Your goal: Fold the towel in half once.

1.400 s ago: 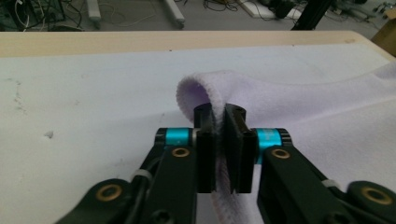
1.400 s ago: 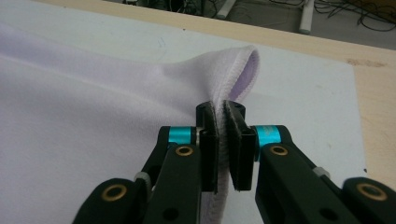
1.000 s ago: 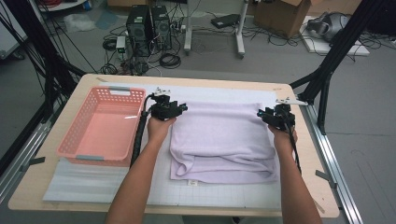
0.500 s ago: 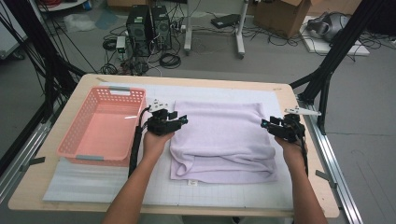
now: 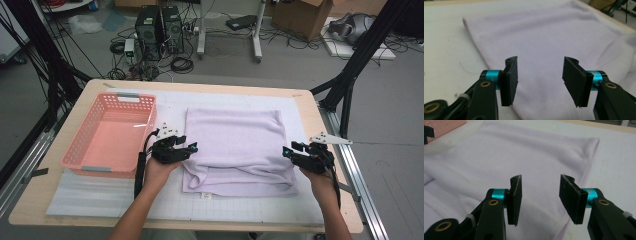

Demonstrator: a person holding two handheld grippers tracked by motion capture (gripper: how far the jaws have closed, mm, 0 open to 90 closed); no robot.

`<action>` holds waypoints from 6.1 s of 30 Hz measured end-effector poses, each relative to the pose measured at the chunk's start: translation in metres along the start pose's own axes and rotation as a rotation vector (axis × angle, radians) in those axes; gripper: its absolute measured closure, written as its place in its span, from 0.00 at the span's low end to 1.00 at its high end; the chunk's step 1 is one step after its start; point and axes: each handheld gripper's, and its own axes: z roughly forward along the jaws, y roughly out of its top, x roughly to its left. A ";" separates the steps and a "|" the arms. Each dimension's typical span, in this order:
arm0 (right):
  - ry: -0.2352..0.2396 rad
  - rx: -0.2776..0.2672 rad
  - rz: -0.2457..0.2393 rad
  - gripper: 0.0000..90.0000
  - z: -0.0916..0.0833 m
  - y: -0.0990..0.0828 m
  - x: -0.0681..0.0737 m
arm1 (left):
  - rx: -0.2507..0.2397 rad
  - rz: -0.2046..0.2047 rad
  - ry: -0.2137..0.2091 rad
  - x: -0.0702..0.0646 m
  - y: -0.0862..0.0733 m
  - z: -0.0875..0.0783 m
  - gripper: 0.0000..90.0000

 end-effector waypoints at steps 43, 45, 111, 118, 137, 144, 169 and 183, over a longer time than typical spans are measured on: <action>-0.133 -0.021 0.022 0.67 0.031 -0.016 -0.010 | -0.021 -0.027 0.080 0.006 -0.004 0.010 0.55; -0.130 -0.012 0.019 0.67 0.023 -0.021 -0.010 | -0.011 -0.012 0.062 0.001 -0.007 0.004 0.54; -0.053 0.100 -0.029 0.99 -0.040 -0.076 0.018 | 0.001 0.001 -0.086 -0.041 -0.059 -0.065 0.93; -0.059 0.076 0.022 0.80 -0.046 -0.084 0.016 | 0.023 -0.011 -0.075 -0.043 -0.066 -0.064 0.91; -0.021 0.098 0.027 0.95 -0.050 -0.079 0.025 | 0.001 -0.025 -0.123 -0.043 -0.065 -0.074 0.94; -0.021 0.165 0.040 0.93 -0.056 -0.087 0.027 | 0.063 -0.009 -0.149 -0.048 -0.073 -0.075 0.93; -0.080 0.163 0.081 0.81 -0.041 -0.091 0.022 | 0.085 -0.118 -0.070 -0.039 -0.068 -0.056 0.53; -0.072 0.159 0.094 0.82 -0.041 -0.092 0.022 | 0.125 -0.080 0.027 -0.030 -0.044 -0.021 0.59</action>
